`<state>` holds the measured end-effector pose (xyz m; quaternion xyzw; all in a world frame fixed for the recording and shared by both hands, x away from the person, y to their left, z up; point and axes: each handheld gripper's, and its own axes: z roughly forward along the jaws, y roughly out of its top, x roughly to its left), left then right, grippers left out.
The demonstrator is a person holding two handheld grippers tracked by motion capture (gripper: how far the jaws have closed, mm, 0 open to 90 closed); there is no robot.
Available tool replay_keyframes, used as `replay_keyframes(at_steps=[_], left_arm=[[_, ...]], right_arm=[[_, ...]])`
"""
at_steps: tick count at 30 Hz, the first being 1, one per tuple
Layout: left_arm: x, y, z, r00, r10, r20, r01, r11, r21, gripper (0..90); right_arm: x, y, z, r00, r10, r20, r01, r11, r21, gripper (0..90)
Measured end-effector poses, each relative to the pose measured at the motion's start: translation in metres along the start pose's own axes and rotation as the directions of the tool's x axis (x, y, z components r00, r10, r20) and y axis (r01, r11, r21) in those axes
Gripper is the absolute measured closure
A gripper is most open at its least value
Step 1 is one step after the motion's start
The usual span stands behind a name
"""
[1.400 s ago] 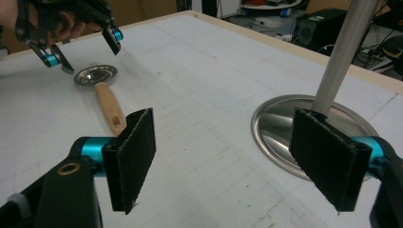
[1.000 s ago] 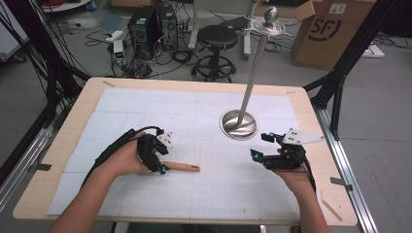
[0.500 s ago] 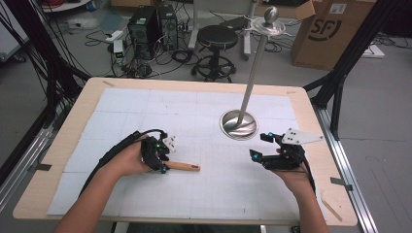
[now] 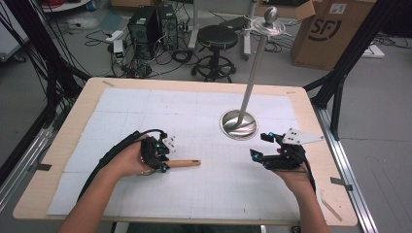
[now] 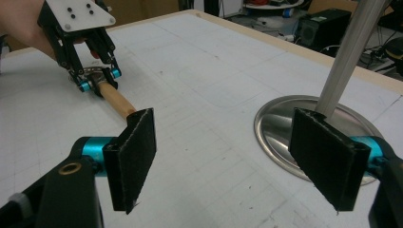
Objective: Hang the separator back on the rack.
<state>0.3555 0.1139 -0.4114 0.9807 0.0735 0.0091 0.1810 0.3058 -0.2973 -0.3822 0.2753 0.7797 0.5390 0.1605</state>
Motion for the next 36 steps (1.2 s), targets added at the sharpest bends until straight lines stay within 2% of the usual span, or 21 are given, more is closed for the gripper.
replay_keyframes(at_steps=[3, 6, 10, 13, 16, 19, 21, 26, 30, 31, 32, 33, 36], left_arm=[[-0.002, 0.001, -0.001, 0.9998, 0.011, -0.019, -0.011, 0.9999, 0.002, 69.2], [-0.001, -0.002, -0.003, 0.9994, 0.003, -0.033, -0.004, 0.9999, -0.011, 69.2], [0.000, -0.006, -0.012, 0.9991, -0.016, -0.039, 0.013, 0.9976, -0.068, 69.1], [-0.001, -0.007, -0.023, 0.9985, -0.025, -0.049, 0.019, 0.9918, -0.127, 69.1], [-0.002, -0.009, -0.034, 0.9980, -0.035, -0.052, 0.024, 0.9804, -0.195, 69.1], [-0.002, -0.011, -0.044, 0.9976, -0.049, -0.049, 0.034, 0.9634, -0.266, 69.1], [-0.002, -0.012, -0.051, 0.9972, -0.059, -0.046, 0.041, 0.9495, -0.311, 69.1], [0.001, -0.012, -0.063, 0.9958, -0.084, -0.037, 0.062, 0.9165, -0.395, 69.0], [0.003, -0.010, -0.070, 0.9945, -0.096, -0.044, 0.064, 0.8810, -0.469, 69.0], [0.003, -0.008, -0.071, 0.9942, -0.096, -0.049, 0.060, 0.8742, -0.482, 69.0], [0.003, -0.007, -0.072, 0.9930, -0.106, -0.051, 0.066, 0.8607, -0.505, 69.1], [0.004, -0.006, -0.074, 0.9936, -0.099, -0.055, 0.057, 0.8571, -0.512, 69.0], [0.005, -0.002, -0.078, 0.9921, -0.101, -0.075, 0.041, 0.8213, -0.569, 69.0]], right_arm=[[0.000, 0.000, 0.000, 1.0000, 0.003, 0.000, -0.003, 1.000, 0.002, 23.8], [0.000, 0.000, 0.000, 1.0000, 0.003, 0.000, -0.003, 1.000, 0.002, 23.8], [0.000, 0.000, -0.001, 1.0000, 0.002, 0.000, -0.002, 1.000, -0.001, 23.8], [0.000, 0.000, 0.000, 1.0000, 0.001, 0.001, -0.001, 1.000, 0.000, 23.8], [0.000, 0.000, 0.000, 1.0000, -0.001, -0.001, 0.001, 1.000, 0.001, 23.9], [0.000, 0.000, 0.001, 1.0000, 0.000, 0.000, 0.000, 1.000, 0.000, 23.9], [0.000, 0.000, 0.001, 1.0000, -0.001, -0.001, 0.001, 1.000, 0.002, 23.9], [0.001, 0.001, 0.001, 1.0000, -0.004, -0.001, 0.004, 1.000, -0.001, 23.9], [0.001, 0.001, 0.001, 1.0000, -0.002, -0.005, 0.002, 1.000, 0.001, 23.9], [0.001, 0.001, 0.001, 1.0000, -0.004, -0.003, 0.004, 1.000, -0.002, 23.9], [0.001, 0.001, 0.001, 1.0000, -0.002, -0.004, 0.002, 1.000, -0.001, 23.9], [0.001, 0.001, 0.001, 1.0000, 0.000, -0.005, 0.000, 1.000, -0.003, 23.9], [0.001, 0.001, 0.000, 1.0000, -0.003, -0.005, 0.003, 1.000, -0.003, 23.9]])
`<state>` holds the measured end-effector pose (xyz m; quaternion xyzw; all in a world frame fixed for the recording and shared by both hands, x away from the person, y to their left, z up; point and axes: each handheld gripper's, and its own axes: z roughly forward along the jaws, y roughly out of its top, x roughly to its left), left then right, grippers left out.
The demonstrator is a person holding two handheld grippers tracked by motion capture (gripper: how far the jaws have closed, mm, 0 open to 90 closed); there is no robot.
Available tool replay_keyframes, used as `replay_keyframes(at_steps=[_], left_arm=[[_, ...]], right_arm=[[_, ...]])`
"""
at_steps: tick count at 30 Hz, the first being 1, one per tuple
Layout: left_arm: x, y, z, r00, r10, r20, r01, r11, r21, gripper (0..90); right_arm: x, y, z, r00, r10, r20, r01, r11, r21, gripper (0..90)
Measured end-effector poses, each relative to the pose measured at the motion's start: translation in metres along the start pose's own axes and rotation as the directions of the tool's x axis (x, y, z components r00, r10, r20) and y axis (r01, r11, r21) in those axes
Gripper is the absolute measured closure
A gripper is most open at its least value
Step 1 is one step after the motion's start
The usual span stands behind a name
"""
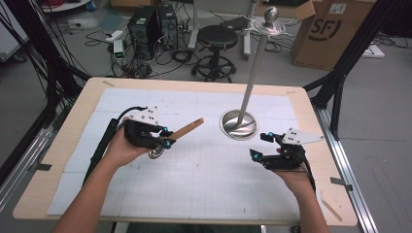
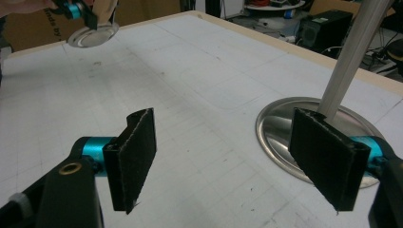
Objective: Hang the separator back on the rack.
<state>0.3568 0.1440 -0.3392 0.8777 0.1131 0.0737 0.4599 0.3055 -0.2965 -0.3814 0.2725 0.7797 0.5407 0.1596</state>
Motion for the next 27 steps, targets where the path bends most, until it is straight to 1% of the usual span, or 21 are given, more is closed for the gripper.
replay_keyframes(at_steps=[2, 3, 4, 8, 10, 11, 13, 14, 15, 16, 18, 19, 20, 21, 23, 24, 26, 27], left_arm=[[0.001, 0.005, 0.000, 0.9999, -0.007, -0.013, 0.007, 0.9989, -0.045, 69.1], [0.001, 0.008, 0.000, 0.9998, -0.007, -0.016, 0.007, 0.9982, -0.060, 69.1], [0.002, 0.011, 0.000, 0.9998, -0.014, -0.016, 0.013, 0.9965, -0.083, 69.0], [0.003, 0.022, 0.002, 0.9997, -0.015, -0.021, 0.013, 0.9922, -0.124, 69.0], [0.003, 0.028, 0.005, 0.9996, -0.018, -0.021, 0.015, 0.9906, -0.136, 69.1], [0.003, 0.030, 0.005, 0.9996, -0.009, -0.025, 0.005, 0.9906, -0.137, 69.0], [0.003, 0.035, 0.007, 0.9997, -0.005, -0.026, 0.000, 0.9881, -0.154, 69.0], [0.003, 0.037, 0.007, 0.9997, 0.002, -0.025, -0.006, 0.9872, -0.159, 69.1], [0.003, 0.039, 0.008, 0.9998, -0.001, -0.022, -0.003, 0.9847, -0.174, 69.0], [0.003, 0.040, 0.008, 0.9998, 0.008, -0.017, -0.011, 0.9822, -0.188, 69.0], [0.004, 0.043, 0.008, 0.9996, 0.020, -0.018, -0.024, 0.9778, -0.208, 69.0], [0.005, 0.044, 0.008, 0.9998, 0.014, -0.015, -0.017, 0.9743, -0.224, 69.0], [0.006, 0.045, 0.008, 0.9997, 0.015, -0.018, -0.019, 0.9726, -0.232, 69.0], [0.006, 0.046, 0.009, 0.9998, 0.010, -0.018, -0.014, 0.9687, -0.248, 69.0], [0.008, 0.048, 0.009, 0.9999, 0.011, -0.012, -0.014, 0.9639, -0.266, 69.0], [0.009, 0.050, 0.010, 1.0000, 0.002, -0.010, -0.005, 0.9618, -0.274, 69.0], [0.011, 0.054, 0.009, 0.9998, 0.006, -0.018, -0.011, 0.9612, -0.276, 69.1], [0.013, 0.057, 0.009, 0.9997, 0.008, -0.022, -0.014, 0.9595, -0.282, 69.0]], right_arm=[[0.000, 0.000, 0.000, 1.0000, 0.002, -0.004, -0.002, 1.000, 0.001, 23.9], [0.000, -0.001, 0.001, 1.0000, 0.000, -0.004, 0.000, 1.000, 0.003, 23.9], [0.000, -0.001, 0.001, 1.0000, 0.000, -0.004, 0.000, 1.000, 0.003, 23.9], [0.000, 0.000, 0.000, 1.0000, 0.001, -0.006, -0.001, 1.000, -0.001, 23.9], [0.000, 0.000, 0.000, 1.0000, 0.002, -0.006, -0.002, 1.000, 0.000, 23.9], [0.000, 0.000, 0.000, 1.0000, 0.004, -0.007, -0.004, 1.000, 0.001, 23.9], [0.000, 0.000, 0.000, 0.9999, 0.010, -0.007, -0.010, 1.000, 0.002, 23.9], [0.000, 0.000, -0.001, 1.0000, 0.004, -0.005, -0.004, 1.000, -0.003, 23.9], [0.000, 0.000, 0.000, 1.0000, 0.002, -0.004, -0.002, 1.000, -0.004, 23.9], [0.000, 0.000, -0.001, 1.0000, 0.007, -0.007, -0.007, 1.000, -0.001, 24.0], [0.000, 0.000, 0.000, 1.0000, 0.000, -0.005, 0.000, 1.000, -0.002, 24.0], [0.000, 0.000, 0.000, 1.0000, -0.003, -0.004, 0.003, 1.000, -0.001, 24.0], [0.000, 0.000, 0.000, 1.0000, -0.004, -0.003, 0.004, 1.000, 0.001, 24.0], [0.001, 0.000, 0.000, 1.0000, 0.001, -0.008, -0.001, 1.000, 0.004, 24.0], [0.001, 0.000, 0.001, 1.0000, 0.002, -0.010, -0.002, 1.000, 0.007, 24.0], [0.000, 0.000, 0.001, 0.9999, 0.002, -0.012, -0.002, 1.000, 0.007, 24.0], [0.000, -0.001, 0.002, 0.9999, -0.002, -0.012, 0.002, 1.000, 0.006, 24.0], [0.000, -0.001, 0.002, 0.9999, 0.002, -0.016, -0.001, 1.000, 0.007, 24.0]])
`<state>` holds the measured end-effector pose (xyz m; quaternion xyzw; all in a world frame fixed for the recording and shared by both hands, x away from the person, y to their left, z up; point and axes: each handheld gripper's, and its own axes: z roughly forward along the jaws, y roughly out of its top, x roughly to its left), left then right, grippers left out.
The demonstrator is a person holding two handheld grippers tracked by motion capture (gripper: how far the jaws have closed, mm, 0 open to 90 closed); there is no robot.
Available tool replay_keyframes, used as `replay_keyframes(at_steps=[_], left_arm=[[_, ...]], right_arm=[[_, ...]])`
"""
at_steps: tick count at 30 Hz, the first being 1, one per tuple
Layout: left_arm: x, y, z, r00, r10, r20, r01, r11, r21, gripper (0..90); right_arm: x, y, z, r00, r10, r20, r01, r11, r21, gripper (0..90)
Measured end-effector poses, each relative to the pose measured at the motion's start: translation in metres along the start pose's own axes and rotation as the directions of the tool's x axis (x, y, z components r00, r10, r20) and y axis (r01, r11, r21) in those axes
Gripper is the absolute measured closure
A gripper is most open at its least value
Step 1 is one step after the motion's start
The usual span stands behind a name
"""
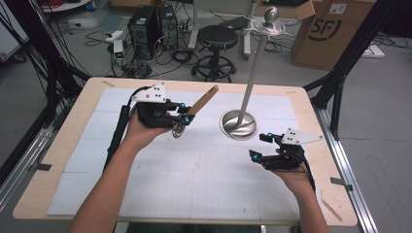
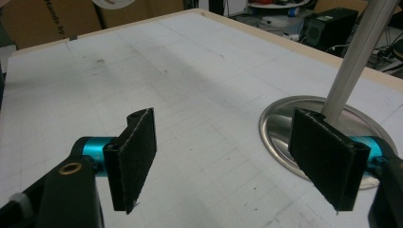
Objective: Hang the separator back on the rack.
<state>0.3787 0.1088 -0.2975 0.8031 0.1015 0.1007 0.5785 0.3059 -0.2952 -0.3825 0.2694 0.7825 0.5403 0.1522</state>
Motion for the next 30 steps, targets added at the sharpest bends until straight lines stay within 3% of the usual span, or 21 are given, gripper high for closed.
replay_keyframes(at_steps=[10, 30], left_arm=[[0.014, 0.023, 0.008, 0.9998, -0.014, 0.017, 0.015, 0.9936, -0.112, 69.0], [0.042, 0.065, 0.030, 0.9994, -0.015, -0.031, 0.010, 0.9891, -0.147, 69.0]], right_arm=[[0.000, 0.000, -0.002, 1.0000, -0.002, -0.006, 0.002, 1.000, -0.007, 24.1], [-0.001, -0.003, -0.008, 1.0000, -0.001, -0.003, 0.001, 1.000, -0.012, 24.0]])
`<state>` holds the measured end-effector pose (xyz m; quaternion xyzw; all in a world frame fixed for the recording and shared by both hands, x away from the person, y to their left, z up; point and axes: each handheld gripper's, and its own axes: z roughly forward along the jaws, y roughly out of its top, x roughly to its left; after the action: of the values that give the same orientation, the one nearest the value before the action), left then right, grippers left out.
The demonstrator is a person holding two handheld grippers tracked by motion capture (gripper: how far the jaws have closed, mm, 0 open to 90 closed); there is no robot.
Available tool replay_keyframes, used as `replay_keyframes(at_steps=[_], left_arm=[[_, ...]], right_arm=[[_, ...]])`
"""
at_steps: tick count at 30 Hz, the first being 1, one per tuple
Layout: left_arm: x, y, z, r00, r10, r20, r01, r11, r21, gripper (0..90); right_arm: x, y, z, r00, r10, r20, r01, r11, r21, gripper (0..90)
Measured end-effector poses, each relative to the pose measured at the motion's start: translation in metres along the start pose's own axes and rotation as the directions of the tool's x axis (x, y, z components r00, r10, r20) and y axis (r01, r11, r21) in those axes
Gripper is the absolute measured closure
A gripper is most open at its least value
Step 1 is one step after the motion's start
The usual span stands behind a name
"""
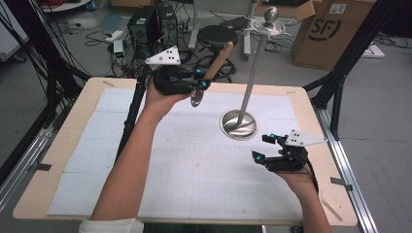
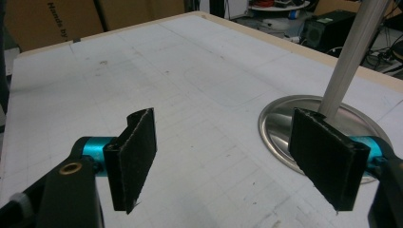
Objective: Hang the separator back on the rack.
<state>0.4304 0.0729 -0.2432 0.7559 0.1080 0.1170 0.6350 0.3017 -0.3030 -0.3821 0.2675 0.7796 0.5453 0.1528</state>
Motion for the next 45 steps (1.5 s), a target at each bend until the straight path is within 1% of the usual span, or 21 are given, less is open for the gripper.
replay_keyframes(at_steps=[5, 7, 9, 12, 14, 17, 18, 20, 23, 25, 27, 30, 32, 35, 38, 41, 45], left_arm=[[0.006, 0.010, 0.004, 1.0000, 0.008, -0.003, -0.008, 1.0000, 0.003, 69.0], [0.009, 0.014, 0.006, 0.9999, 0.013, -0.002, -0.013, 0.9999, -0.007, 69.0], [0.012, 0.018, 0.009, 1.0000, 0.007, 0.003, -0.007, 0.9998, -0.018, 69.0], [0.015, 0.025, 0.013, 0.9997, 0.024, -0.003, -0.024, 0.9997, 0.001, 69.0], [0.016, 0.028, 0.016, 0.9996, 0.030, -0.003, -0.029, 0.9995, 0.010, 69.0], [0.017, 0.033, 0.020, 0.9994, 0.035, -0.009, -0.035, 0.9993, 0.010, 69.0], [0.017, 0.034, 0.022, 0.9995, 0.031, -0.008, -0.030, 0.9995, 0.010, 69.0], [0.017, 0.036, 0.023, 0.9992, 0.038, -0.013, -0.038, 0.9992, 0.008, 69.0], [0.018, 0.037, 0.025, 0.9996, 0.023, -0.016, -0.024, 0.9997, -0.005, 69.0], [0.019, 0.037, 0.027, 0.9996, 0.015, -0.023, -0.015, 0.9999, 0.001, 69.0], [0.020, 0.036, 0.028, 0.9998, 0.008, -0.018, -0.008, 0.9999, 0.008, 69.0], [0.021, 0.034, 0.031, 0.9998, -0.002, -0.021, 0.002, 0.9998, 0.019, 69.0], [0.022, 0.033, 0.032, 0.9997, 0.001, -0.023, 0.000, 0.9997, 0.026, 69.0], [0.021, 0.033, 0.034, 0.9998, -0.004, -0.018, 0.005, 0.9998, 0.019, 69.0], [0.022, 0.032, 0.037, 0.9998, 0.000, -0.019, 0.001, 0.9995, 0.031, 69.0], [0.021, 0.030, 0.040, 0.9998, -0.011, -0.014, 0.011, 0.9995, 0.031, 69.0], [0.020, 0.028, 0.046, 0.9999, -0.011, -0.003, 0.012, 0.9992, 0.038, 69.0]], right_arm=[[0.002, -0.001, -0.001, 1.0000, 0.002, -0.005, -0.002, 1.000, 0.006, 24.0], [0.001, -0.002, -0.001, 1.0000, 0.002, -0.001, -0.002, 1.000, 0.008, 24.1], [0.001, -0.003, -0.001, 1.0000, 0.008, 0.001, -0.008, 1.000, 0.008, 24.1], [0.001, -0.004, -0.002, 1.0000, 0.005, 0.005, -0.005, 1.000, 0.006, 24.1], [0.000, -0.004, -0.002, 1.0000, 0.002, 0.007, -0.002, 1.000, 0.007, 24.1], [0.000, -0.005, -0.002, 0.9999, 0.010, 0.003, -0.010, 1.000, 0.010, 24.1], [0.000, -0.005, -0.002, 1.0000, 0.009, 0.003, -0.009, 1.000, 0.009, 24.1], [0.000, -0.005, -0.003, 0.9999, 0.012, 0.002, -0.012, 1.000, 0.006, 24.1], [-0.001, -0.005, -0.003, 1.0000, 0.008, 0.003, -0.008, 1.000, 0.003, 24.1], [0.000, -0.004, -0.004, 0.9999, 0.013, 0.004, -0.013, 1.000, 0.002, 24.2], [0.000, -0.004, -0.004, 0.9999, 0.014, 0.002, -0.014, 1.000, 0.004, 24.2], [0.000, -0.004, -0.004, 1.0000, 0.009, 0.003, -0.009, 1.000, 0.000, 24.2], [0.000, -0.004, -0.005, 1.0000, 0.007, 0.002, -0.007, 1.000, -0.001, 24.2], [0.000, -0.004, -0.005, 1.0000, 0.008, 0.001, -0.008, 1.000, -0.003, 24.2], [0.000, -0.004, -0.005, 1.0000, 0.010, 0.000, -0.010, 1.000, -0.003, 24.3], [0.000, -0.004, -0.005, 1.0000, 0.008, 0.000, -0.008, 1.000, -0.003, 24.3], [0.000, -0.004, -0.004, 1.0000, 0.008, -0.002, -0.008, 1.000, 0.000, 24.3]])
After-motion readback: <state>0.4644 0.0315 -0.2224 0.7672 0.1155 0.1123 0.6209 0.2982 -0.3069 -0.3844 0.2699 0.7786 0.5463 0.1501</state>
